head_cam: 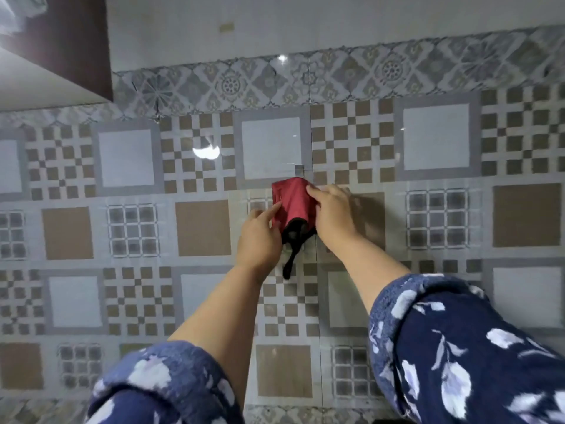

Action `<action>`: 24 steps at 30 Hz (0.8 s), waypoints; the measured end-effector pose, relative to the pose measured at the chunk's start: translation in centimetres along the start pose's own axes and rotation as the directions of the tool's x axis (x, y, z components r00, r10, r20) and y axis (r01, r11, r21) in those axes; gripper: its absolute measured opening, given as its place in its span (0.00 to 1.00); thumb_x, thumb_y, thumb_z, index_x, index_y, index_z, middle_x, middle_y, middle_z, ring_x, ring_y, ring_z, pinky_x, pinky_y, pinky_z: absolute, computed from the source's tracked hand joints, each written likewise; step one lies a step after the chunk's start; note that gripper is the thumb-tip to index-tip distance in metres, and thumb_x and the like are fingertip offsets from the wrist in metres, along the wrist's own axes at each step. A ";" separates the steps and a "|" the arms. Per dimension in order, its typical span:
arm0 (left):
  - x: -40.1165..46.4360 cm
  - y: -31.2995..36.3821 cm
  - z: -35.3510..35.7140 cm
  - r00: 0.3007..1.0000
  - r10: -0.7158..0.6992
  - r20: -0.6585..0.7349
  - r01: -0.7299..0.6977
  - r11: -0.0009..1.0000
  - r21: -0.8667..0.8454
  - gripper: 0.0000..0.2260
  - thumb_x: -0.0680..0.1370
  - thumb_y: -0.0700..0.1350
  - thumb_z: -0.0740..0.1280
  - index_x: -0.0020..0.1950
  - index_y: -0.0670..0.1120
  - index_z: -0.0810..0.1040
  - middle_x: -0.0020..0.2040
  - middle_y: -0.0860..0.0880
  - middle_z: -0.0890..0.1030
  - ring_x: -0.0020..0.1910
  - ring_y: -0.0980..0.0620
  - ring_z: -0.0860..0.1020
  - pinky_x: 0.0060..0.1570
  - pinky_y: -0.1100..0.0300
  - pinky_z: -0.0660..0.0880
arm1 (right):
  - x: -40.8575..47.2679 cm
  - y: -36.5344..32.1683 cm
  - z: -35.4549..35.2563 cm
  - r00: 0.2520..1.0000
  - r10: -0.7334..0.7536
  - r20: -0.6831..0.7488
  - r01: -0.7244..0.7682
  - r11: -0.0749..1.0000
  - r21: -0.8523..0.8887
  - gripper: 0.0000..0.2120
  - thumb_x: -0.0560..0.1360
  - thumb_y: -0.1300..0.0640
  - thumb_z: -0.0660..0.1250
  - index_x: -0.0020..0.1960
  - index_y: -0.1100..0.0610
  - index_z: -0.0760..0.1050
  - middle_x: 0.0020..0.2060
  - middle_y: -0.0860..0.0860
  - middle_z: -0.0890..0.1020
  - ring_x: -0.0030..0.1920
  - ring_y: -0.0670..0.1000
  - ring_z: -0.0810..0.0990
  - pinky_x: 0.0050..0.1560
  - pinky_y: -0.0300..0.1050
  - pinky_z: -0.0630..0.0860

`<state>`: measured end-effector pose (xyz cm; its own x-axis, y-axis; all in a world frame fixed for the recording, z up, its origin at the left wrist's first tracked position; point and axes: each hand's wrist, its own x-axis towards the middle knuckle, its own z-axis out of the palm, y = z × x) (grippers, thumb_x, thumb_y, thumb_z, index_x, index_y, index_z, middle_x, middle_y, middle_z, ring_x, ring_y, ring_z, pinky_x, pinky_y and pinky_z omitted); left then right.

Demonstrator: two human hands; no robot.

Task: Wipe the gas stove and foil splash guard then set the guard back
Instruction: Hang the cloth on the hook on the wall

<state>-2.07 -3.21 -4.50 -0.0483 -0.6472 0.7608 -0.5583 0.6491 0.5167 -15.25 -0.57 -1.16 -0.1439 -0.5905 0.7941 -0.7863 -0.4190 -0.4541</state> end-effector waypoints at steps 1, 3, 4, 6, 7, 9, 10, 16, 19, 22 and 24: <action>-0.7 0.2 -0.8 1.000 -0.010 0.014 0.009 0.999 0.042 0.19 0.81 0.42 0.57 0.71 0.51 0.69 0.65 0.48 0.71 0.56 0.49 0.76 0.57 0.56 0.74 | -0.9 -0.3 -0.3 0.999 0.038 0.031 -0.037 0.999 -0.026 0.17 0.79 0.66 0.58 0.66 0.59 0.73 0.64 0.61 0.72 0.65 0.60 0.68 0.58 0.34 0.60; -2.8 0.7 -2.5 0.997 -0.043 0.059 0.035 0.991 0.132 0.19 0.80 0.42 0.57 0.70 0.53 0.71 0.66 0.50 0.70 0.57 0.48 0.76 0.59 0.50 0.75 | -3.6 -1.0 -1.1 0.992 0.104 0.065 -0.083 0.960 -0.267 0.21 0.78 0.63 0.59 0.71 0.52 0.68 0.69 0.56 0.67 0.68 0.60 0.64 0.67 0.46 0.61; -4.2 0.9 -3.3 0.994 -0.067 0.088 0.052 0.984 0.171 0.18 0.80 0.41 0.57 0.68 0.54 0.72 0.66 0.51 0.70 0.58 0.47 0.76 0.58 0.49 0.75 | -5.2 -1.5 -1.5 0.991 0.099 0.091 -0.053 0.911 -0.410 0.25 0.77 0.63 0.61 0.72 0.49 0.66 0.70 0.54 0.65 0.68 0.59 0.63 0.68 0.51 0.61; -7.4 0.9 -4.8 0.977 -0.133 0.166 0.091 0.966 0.242 0.18 0.78 0.40 0.57 0.64 0.54 0.76 0.65 0.51 0.73 0.59 0.47 0.76 0.58 0.50 0.75 | -8.5 -2.6 -2.0 0.982 0.085 0.169 0.012 0.863 -0.505 0.29 0.74 0.66 0.64 0.71 0.47 0.67 0.70 0.52 0.66 0.68 0.57 0.62 0.66 0.54 0.61; -9.0 0.8 -5.6 0.962 -0.170 0.215 0.105 0.953 0.283 0.18 0.77 0.40 0.57 0.62 0.54 0.78 0.64 0.51 0.75 0.59 0.47 0.77 0.58 0.49 0.75 | -10.2 -3.3 -2.2 0.971 0.101 0.217 0.021 0.865 -0.500 0.28 0.73 0.66 0.64 0.70 0.46 0.69 0.68 0.52 0.68 0.67 0.56 0.63 0.64 0.54 0.61; -12.6 0.8 -7.3 0.913 -0.262 0.312 0.141 0.922 0.361 0.19 0.76 0.40 0.56 0.58 0.56 0.80 0.63 0.51 0.78 0.58 0.48 0.78 0.58 0.49 0.76 | -13.7 -4.8 -2.1 0.923 0.166 0.346 0.033 0.864 -0.503 0.23 0.74 0.65 0.63 0.66 0.46 0.74 0.65 0.51 0.70 0.66 0.56 0.64 0.64 0.55 0.62; -14.3 0.8 -8.4 0.883 -0.312 0.350 0.168 0.908 0.384 0.19 0.76 0.41 0.56 0.56 0.57 0.81 0.61 0.51 0.80 0.57 0.48 0.79 0.58 0.49 0.76 | -15.5 -5.8 -2.0 0.885 0.206 0.418 0.043 0.857 -0.513 0.20 0.76 0.63 0.63 0.65 0.47 0.75 0.65 0.51 0.70 0.66 0.56 0.64 0.65 0.55 0.62; -23.9 0.6 -16.0 0.769 -0.470 0.433 0.223 0.832 0.508 0.16 0.75 0.39 0.60 0.57 0.52 0.82 0.61 0.48 0.81 0.60 0.48 0.78 0.63 0.52 0.73 | -24.5 -11.4 0.1 0.637 0.320 0.701 0.003 0.909 -0.417 0.11 0.76 0.54 0.67 0.58 0.51 0.80 0.64 0.52 0.77 0.68 0.58 0.70 0.70 0.60 0.61; -28.2 -0.5 -19.3 0.724 -0.540 0.430 0.274 0.797 0.539 0.16 0.75 0.39 0.62 0.58 0.50 0.82 0.60 0.47 0.81 0.60 0.48 0.78 0.63 0.54 0.73 | -28.3 -13.9 1.4 0.557 0.284 0.780 0.030 0.932 -0.360 0.10 0.74 0.51 0.71 0.54 0.50 0.81 0.60 0.51 0.80 0.64 0.58 0.73 0.68 0.62 0.64; -32.4 -1.6 -22.4 0.681 -0.608 0.407 0.333 0.753 0.567 0.15 0.75 0.39 0.62 0.58 0.50 0.82 0.59 0.47 0.82 0.58 0.48 0.79 0.62 0.55 0.74 | -32.0 -16.1 3.1 0.487 0.234 0.841 0.035 0.957 -0.287 0.09 0.72 0.52 0.72 0.52 0.50 0.82 0.57 0.52 0.81 0.60 0.57 0.77 0.65 0.61 0.68; -35.2 -2.3 -24.4 0.652 -0.650 0.391 0.366 0.721 0.588 0.14 0.75 0.40 0.62 0.57 0.48 0.82 0.59 0.46 0.82 0.59 0.46 0.78 0.61 0.55 0.74 | -34.6 -17.3 4.6 0.459 0.200 0.865 0.072 0.963 -0.261 0.09 0.72 0.52 0.71 0.52 0.51 0.82 0.54 0.52 0.83 0.57 0.57 0.78 0.62 0.58 0.72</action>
<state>21.10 27.80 -22.90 0.0072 -1.0000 0.0066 -0.9076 -0.0038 0.4197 6.16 23.95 -22.67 0.2966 -0.9520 -0.0757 -0.9241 -0.2661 -0.2744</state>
